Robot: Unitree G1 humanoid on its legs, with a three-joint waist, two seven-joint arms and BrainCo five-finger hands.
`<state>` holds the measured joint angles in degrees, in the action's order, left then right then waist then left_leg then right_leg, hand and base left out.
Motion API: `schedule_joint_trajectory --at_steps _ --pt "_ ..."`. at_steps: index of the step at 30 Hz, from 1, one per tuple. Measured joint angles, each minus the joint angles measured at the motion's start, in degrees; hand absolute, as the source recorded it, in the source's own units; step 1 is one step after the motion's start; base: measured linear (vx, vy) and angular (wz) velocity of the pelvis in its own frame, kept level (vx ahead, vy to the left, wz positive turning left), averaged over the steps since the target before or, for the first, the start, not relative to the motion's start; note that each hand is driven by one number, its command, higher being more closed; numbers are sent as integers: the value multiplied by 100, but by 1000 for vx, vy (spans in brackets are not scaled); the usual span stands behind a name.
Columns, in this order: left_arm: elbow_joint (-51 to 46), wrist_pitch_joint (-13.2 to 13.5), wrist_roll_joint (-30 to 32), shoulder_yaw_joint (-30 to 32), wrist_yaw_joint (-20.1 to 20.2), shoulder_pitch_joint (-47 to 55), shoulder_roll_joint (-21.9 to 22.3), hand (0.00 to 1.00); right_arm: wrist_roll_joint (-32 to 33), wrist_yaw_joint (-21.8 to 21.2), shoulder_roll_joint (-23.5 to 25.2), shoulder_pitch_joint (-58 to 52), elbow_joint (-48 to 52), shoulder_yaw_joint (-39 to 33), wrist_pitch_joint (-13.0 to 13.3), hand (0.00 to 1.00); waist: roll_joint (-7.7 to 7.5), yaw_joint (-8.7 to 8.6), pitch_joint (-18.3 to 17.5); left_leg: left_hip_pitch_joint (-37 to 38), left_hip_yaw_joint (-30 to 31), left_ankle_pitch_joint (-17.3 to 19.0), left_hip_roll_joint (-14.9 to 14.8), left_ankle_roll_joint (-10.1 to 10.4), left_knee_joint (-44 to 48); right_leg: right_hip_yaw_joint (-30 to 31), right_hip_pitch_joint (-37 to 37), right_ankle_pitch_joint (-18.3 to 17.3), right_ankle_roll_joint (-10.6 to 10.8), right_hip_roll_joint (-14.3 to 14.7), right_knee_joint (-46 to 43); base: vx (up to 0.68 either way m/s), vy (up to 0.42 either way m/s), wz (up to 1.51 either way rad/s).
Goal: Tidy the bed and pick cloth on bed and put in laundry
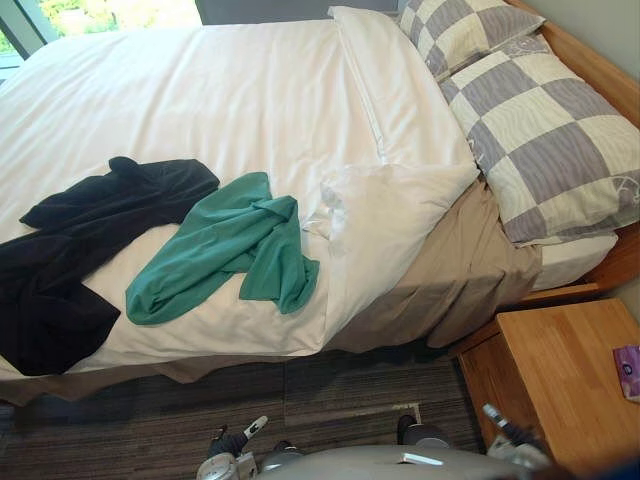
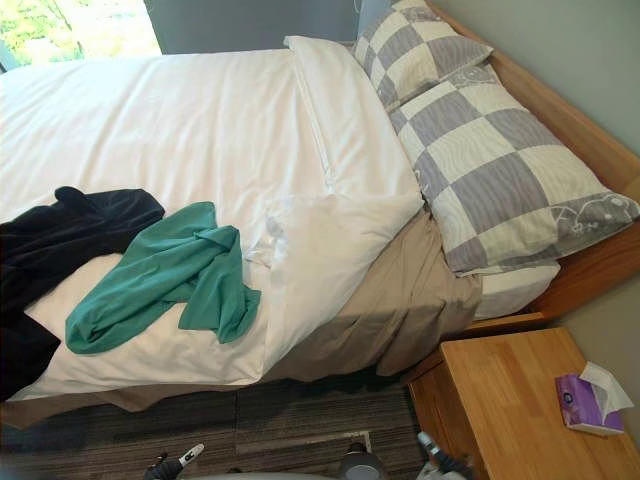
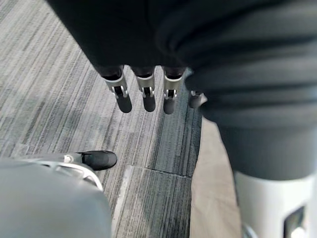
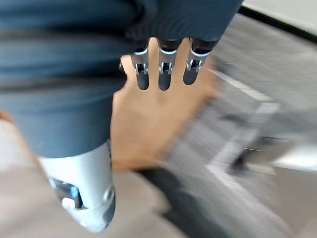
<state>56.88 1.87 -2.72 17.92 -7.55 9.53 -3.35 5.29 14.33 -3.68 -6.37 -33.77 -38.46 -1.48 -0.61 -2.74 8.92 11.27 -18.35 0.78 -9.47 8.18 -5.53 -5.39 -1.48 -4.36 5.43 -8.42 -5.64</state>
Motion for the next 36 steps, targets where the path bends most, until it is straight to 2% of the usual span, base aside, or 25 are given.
schedule_joint_trajectory --at_steps 1,2,4,6,9,18,22,28,31,36 --pt "1 11 0 -2 -1 8 5 0 -3 42 -98 15 150 -34 4 0 7 1 -10 -13 10 0 -1 0 -1 -7 0 0 0 0 11 -62 -8 5" --pt "5 13 -2 -51 -3 74 10 0 -72 192 -484 190 477 -188 40 0 39 3 -32 -34 26 -5 -3 -7 -3 -23 0 24 -3 3 55 -35 -9 1" --pt "10 13 -2 -205 -3 165 -1 0 -276 301 -829 355 672 -192 61 0 78 1 -54 -43 33 -7 -4 -11 -9 -27 1 50 -4 6 87 -17 -5 -1" --pt "13 17 -1 -388 -1 277 -4 0 -687 405 -1285 643 932 -123 76 0 114 5 -81 -67 81 -11 -3 -15 -30 -57 -2 62 -4 5 108 -9 -6 3" --pt "13 24 2 -477 -3 299 -14 0 -1061 448 -1548 904 1112 229 74 0 146 -2 -129 -161 264 -48 -1 -35 -30 -191 -2 69 -4 -14 122 15 -14 27" --pt "-63 100 2 -672 -57 312 -58 0 -2051 379 -1782 1651 1496 1638 77 0 145 83 -157 -455 811 -150 72 -78 -10 -759 -120 72 0 -145 185 23 -2 33" --pt "-204 130 4 -884 -161 315 -170 0 -2470 285 -1972 1960 1489 2547 95 0 29 246 -155 -606 1029 -222 130 -107 -8 -961 -139 72 1 -207 198 0 11 26" --pt "-190 132 9 -897 -164 331 -189 0 -2716 50 -2271 2627 1412 3551 210 0 7 315 -127 -659 1088 -283 164 -124 -30 -973 -120 92 24 -239 196 -36 10 8" --pt "-196 157 8 -923 -166 329 -201 0 -2903 -76 -2487 3255 1144 4046 319 0 32 323 57 -726 1069 -342 163 -139 -32 -941 -25 126 20 -241 155 -69 7 -2" --pt "-218 264 -65 -1061 -180 269 -215 0 -2913 -186 -2985 4547 735 4628 331 0 116 388 551 -1029 856 -488 154 -166 -5 -625 623 161 -6 -248 -221 -85 12 -21"
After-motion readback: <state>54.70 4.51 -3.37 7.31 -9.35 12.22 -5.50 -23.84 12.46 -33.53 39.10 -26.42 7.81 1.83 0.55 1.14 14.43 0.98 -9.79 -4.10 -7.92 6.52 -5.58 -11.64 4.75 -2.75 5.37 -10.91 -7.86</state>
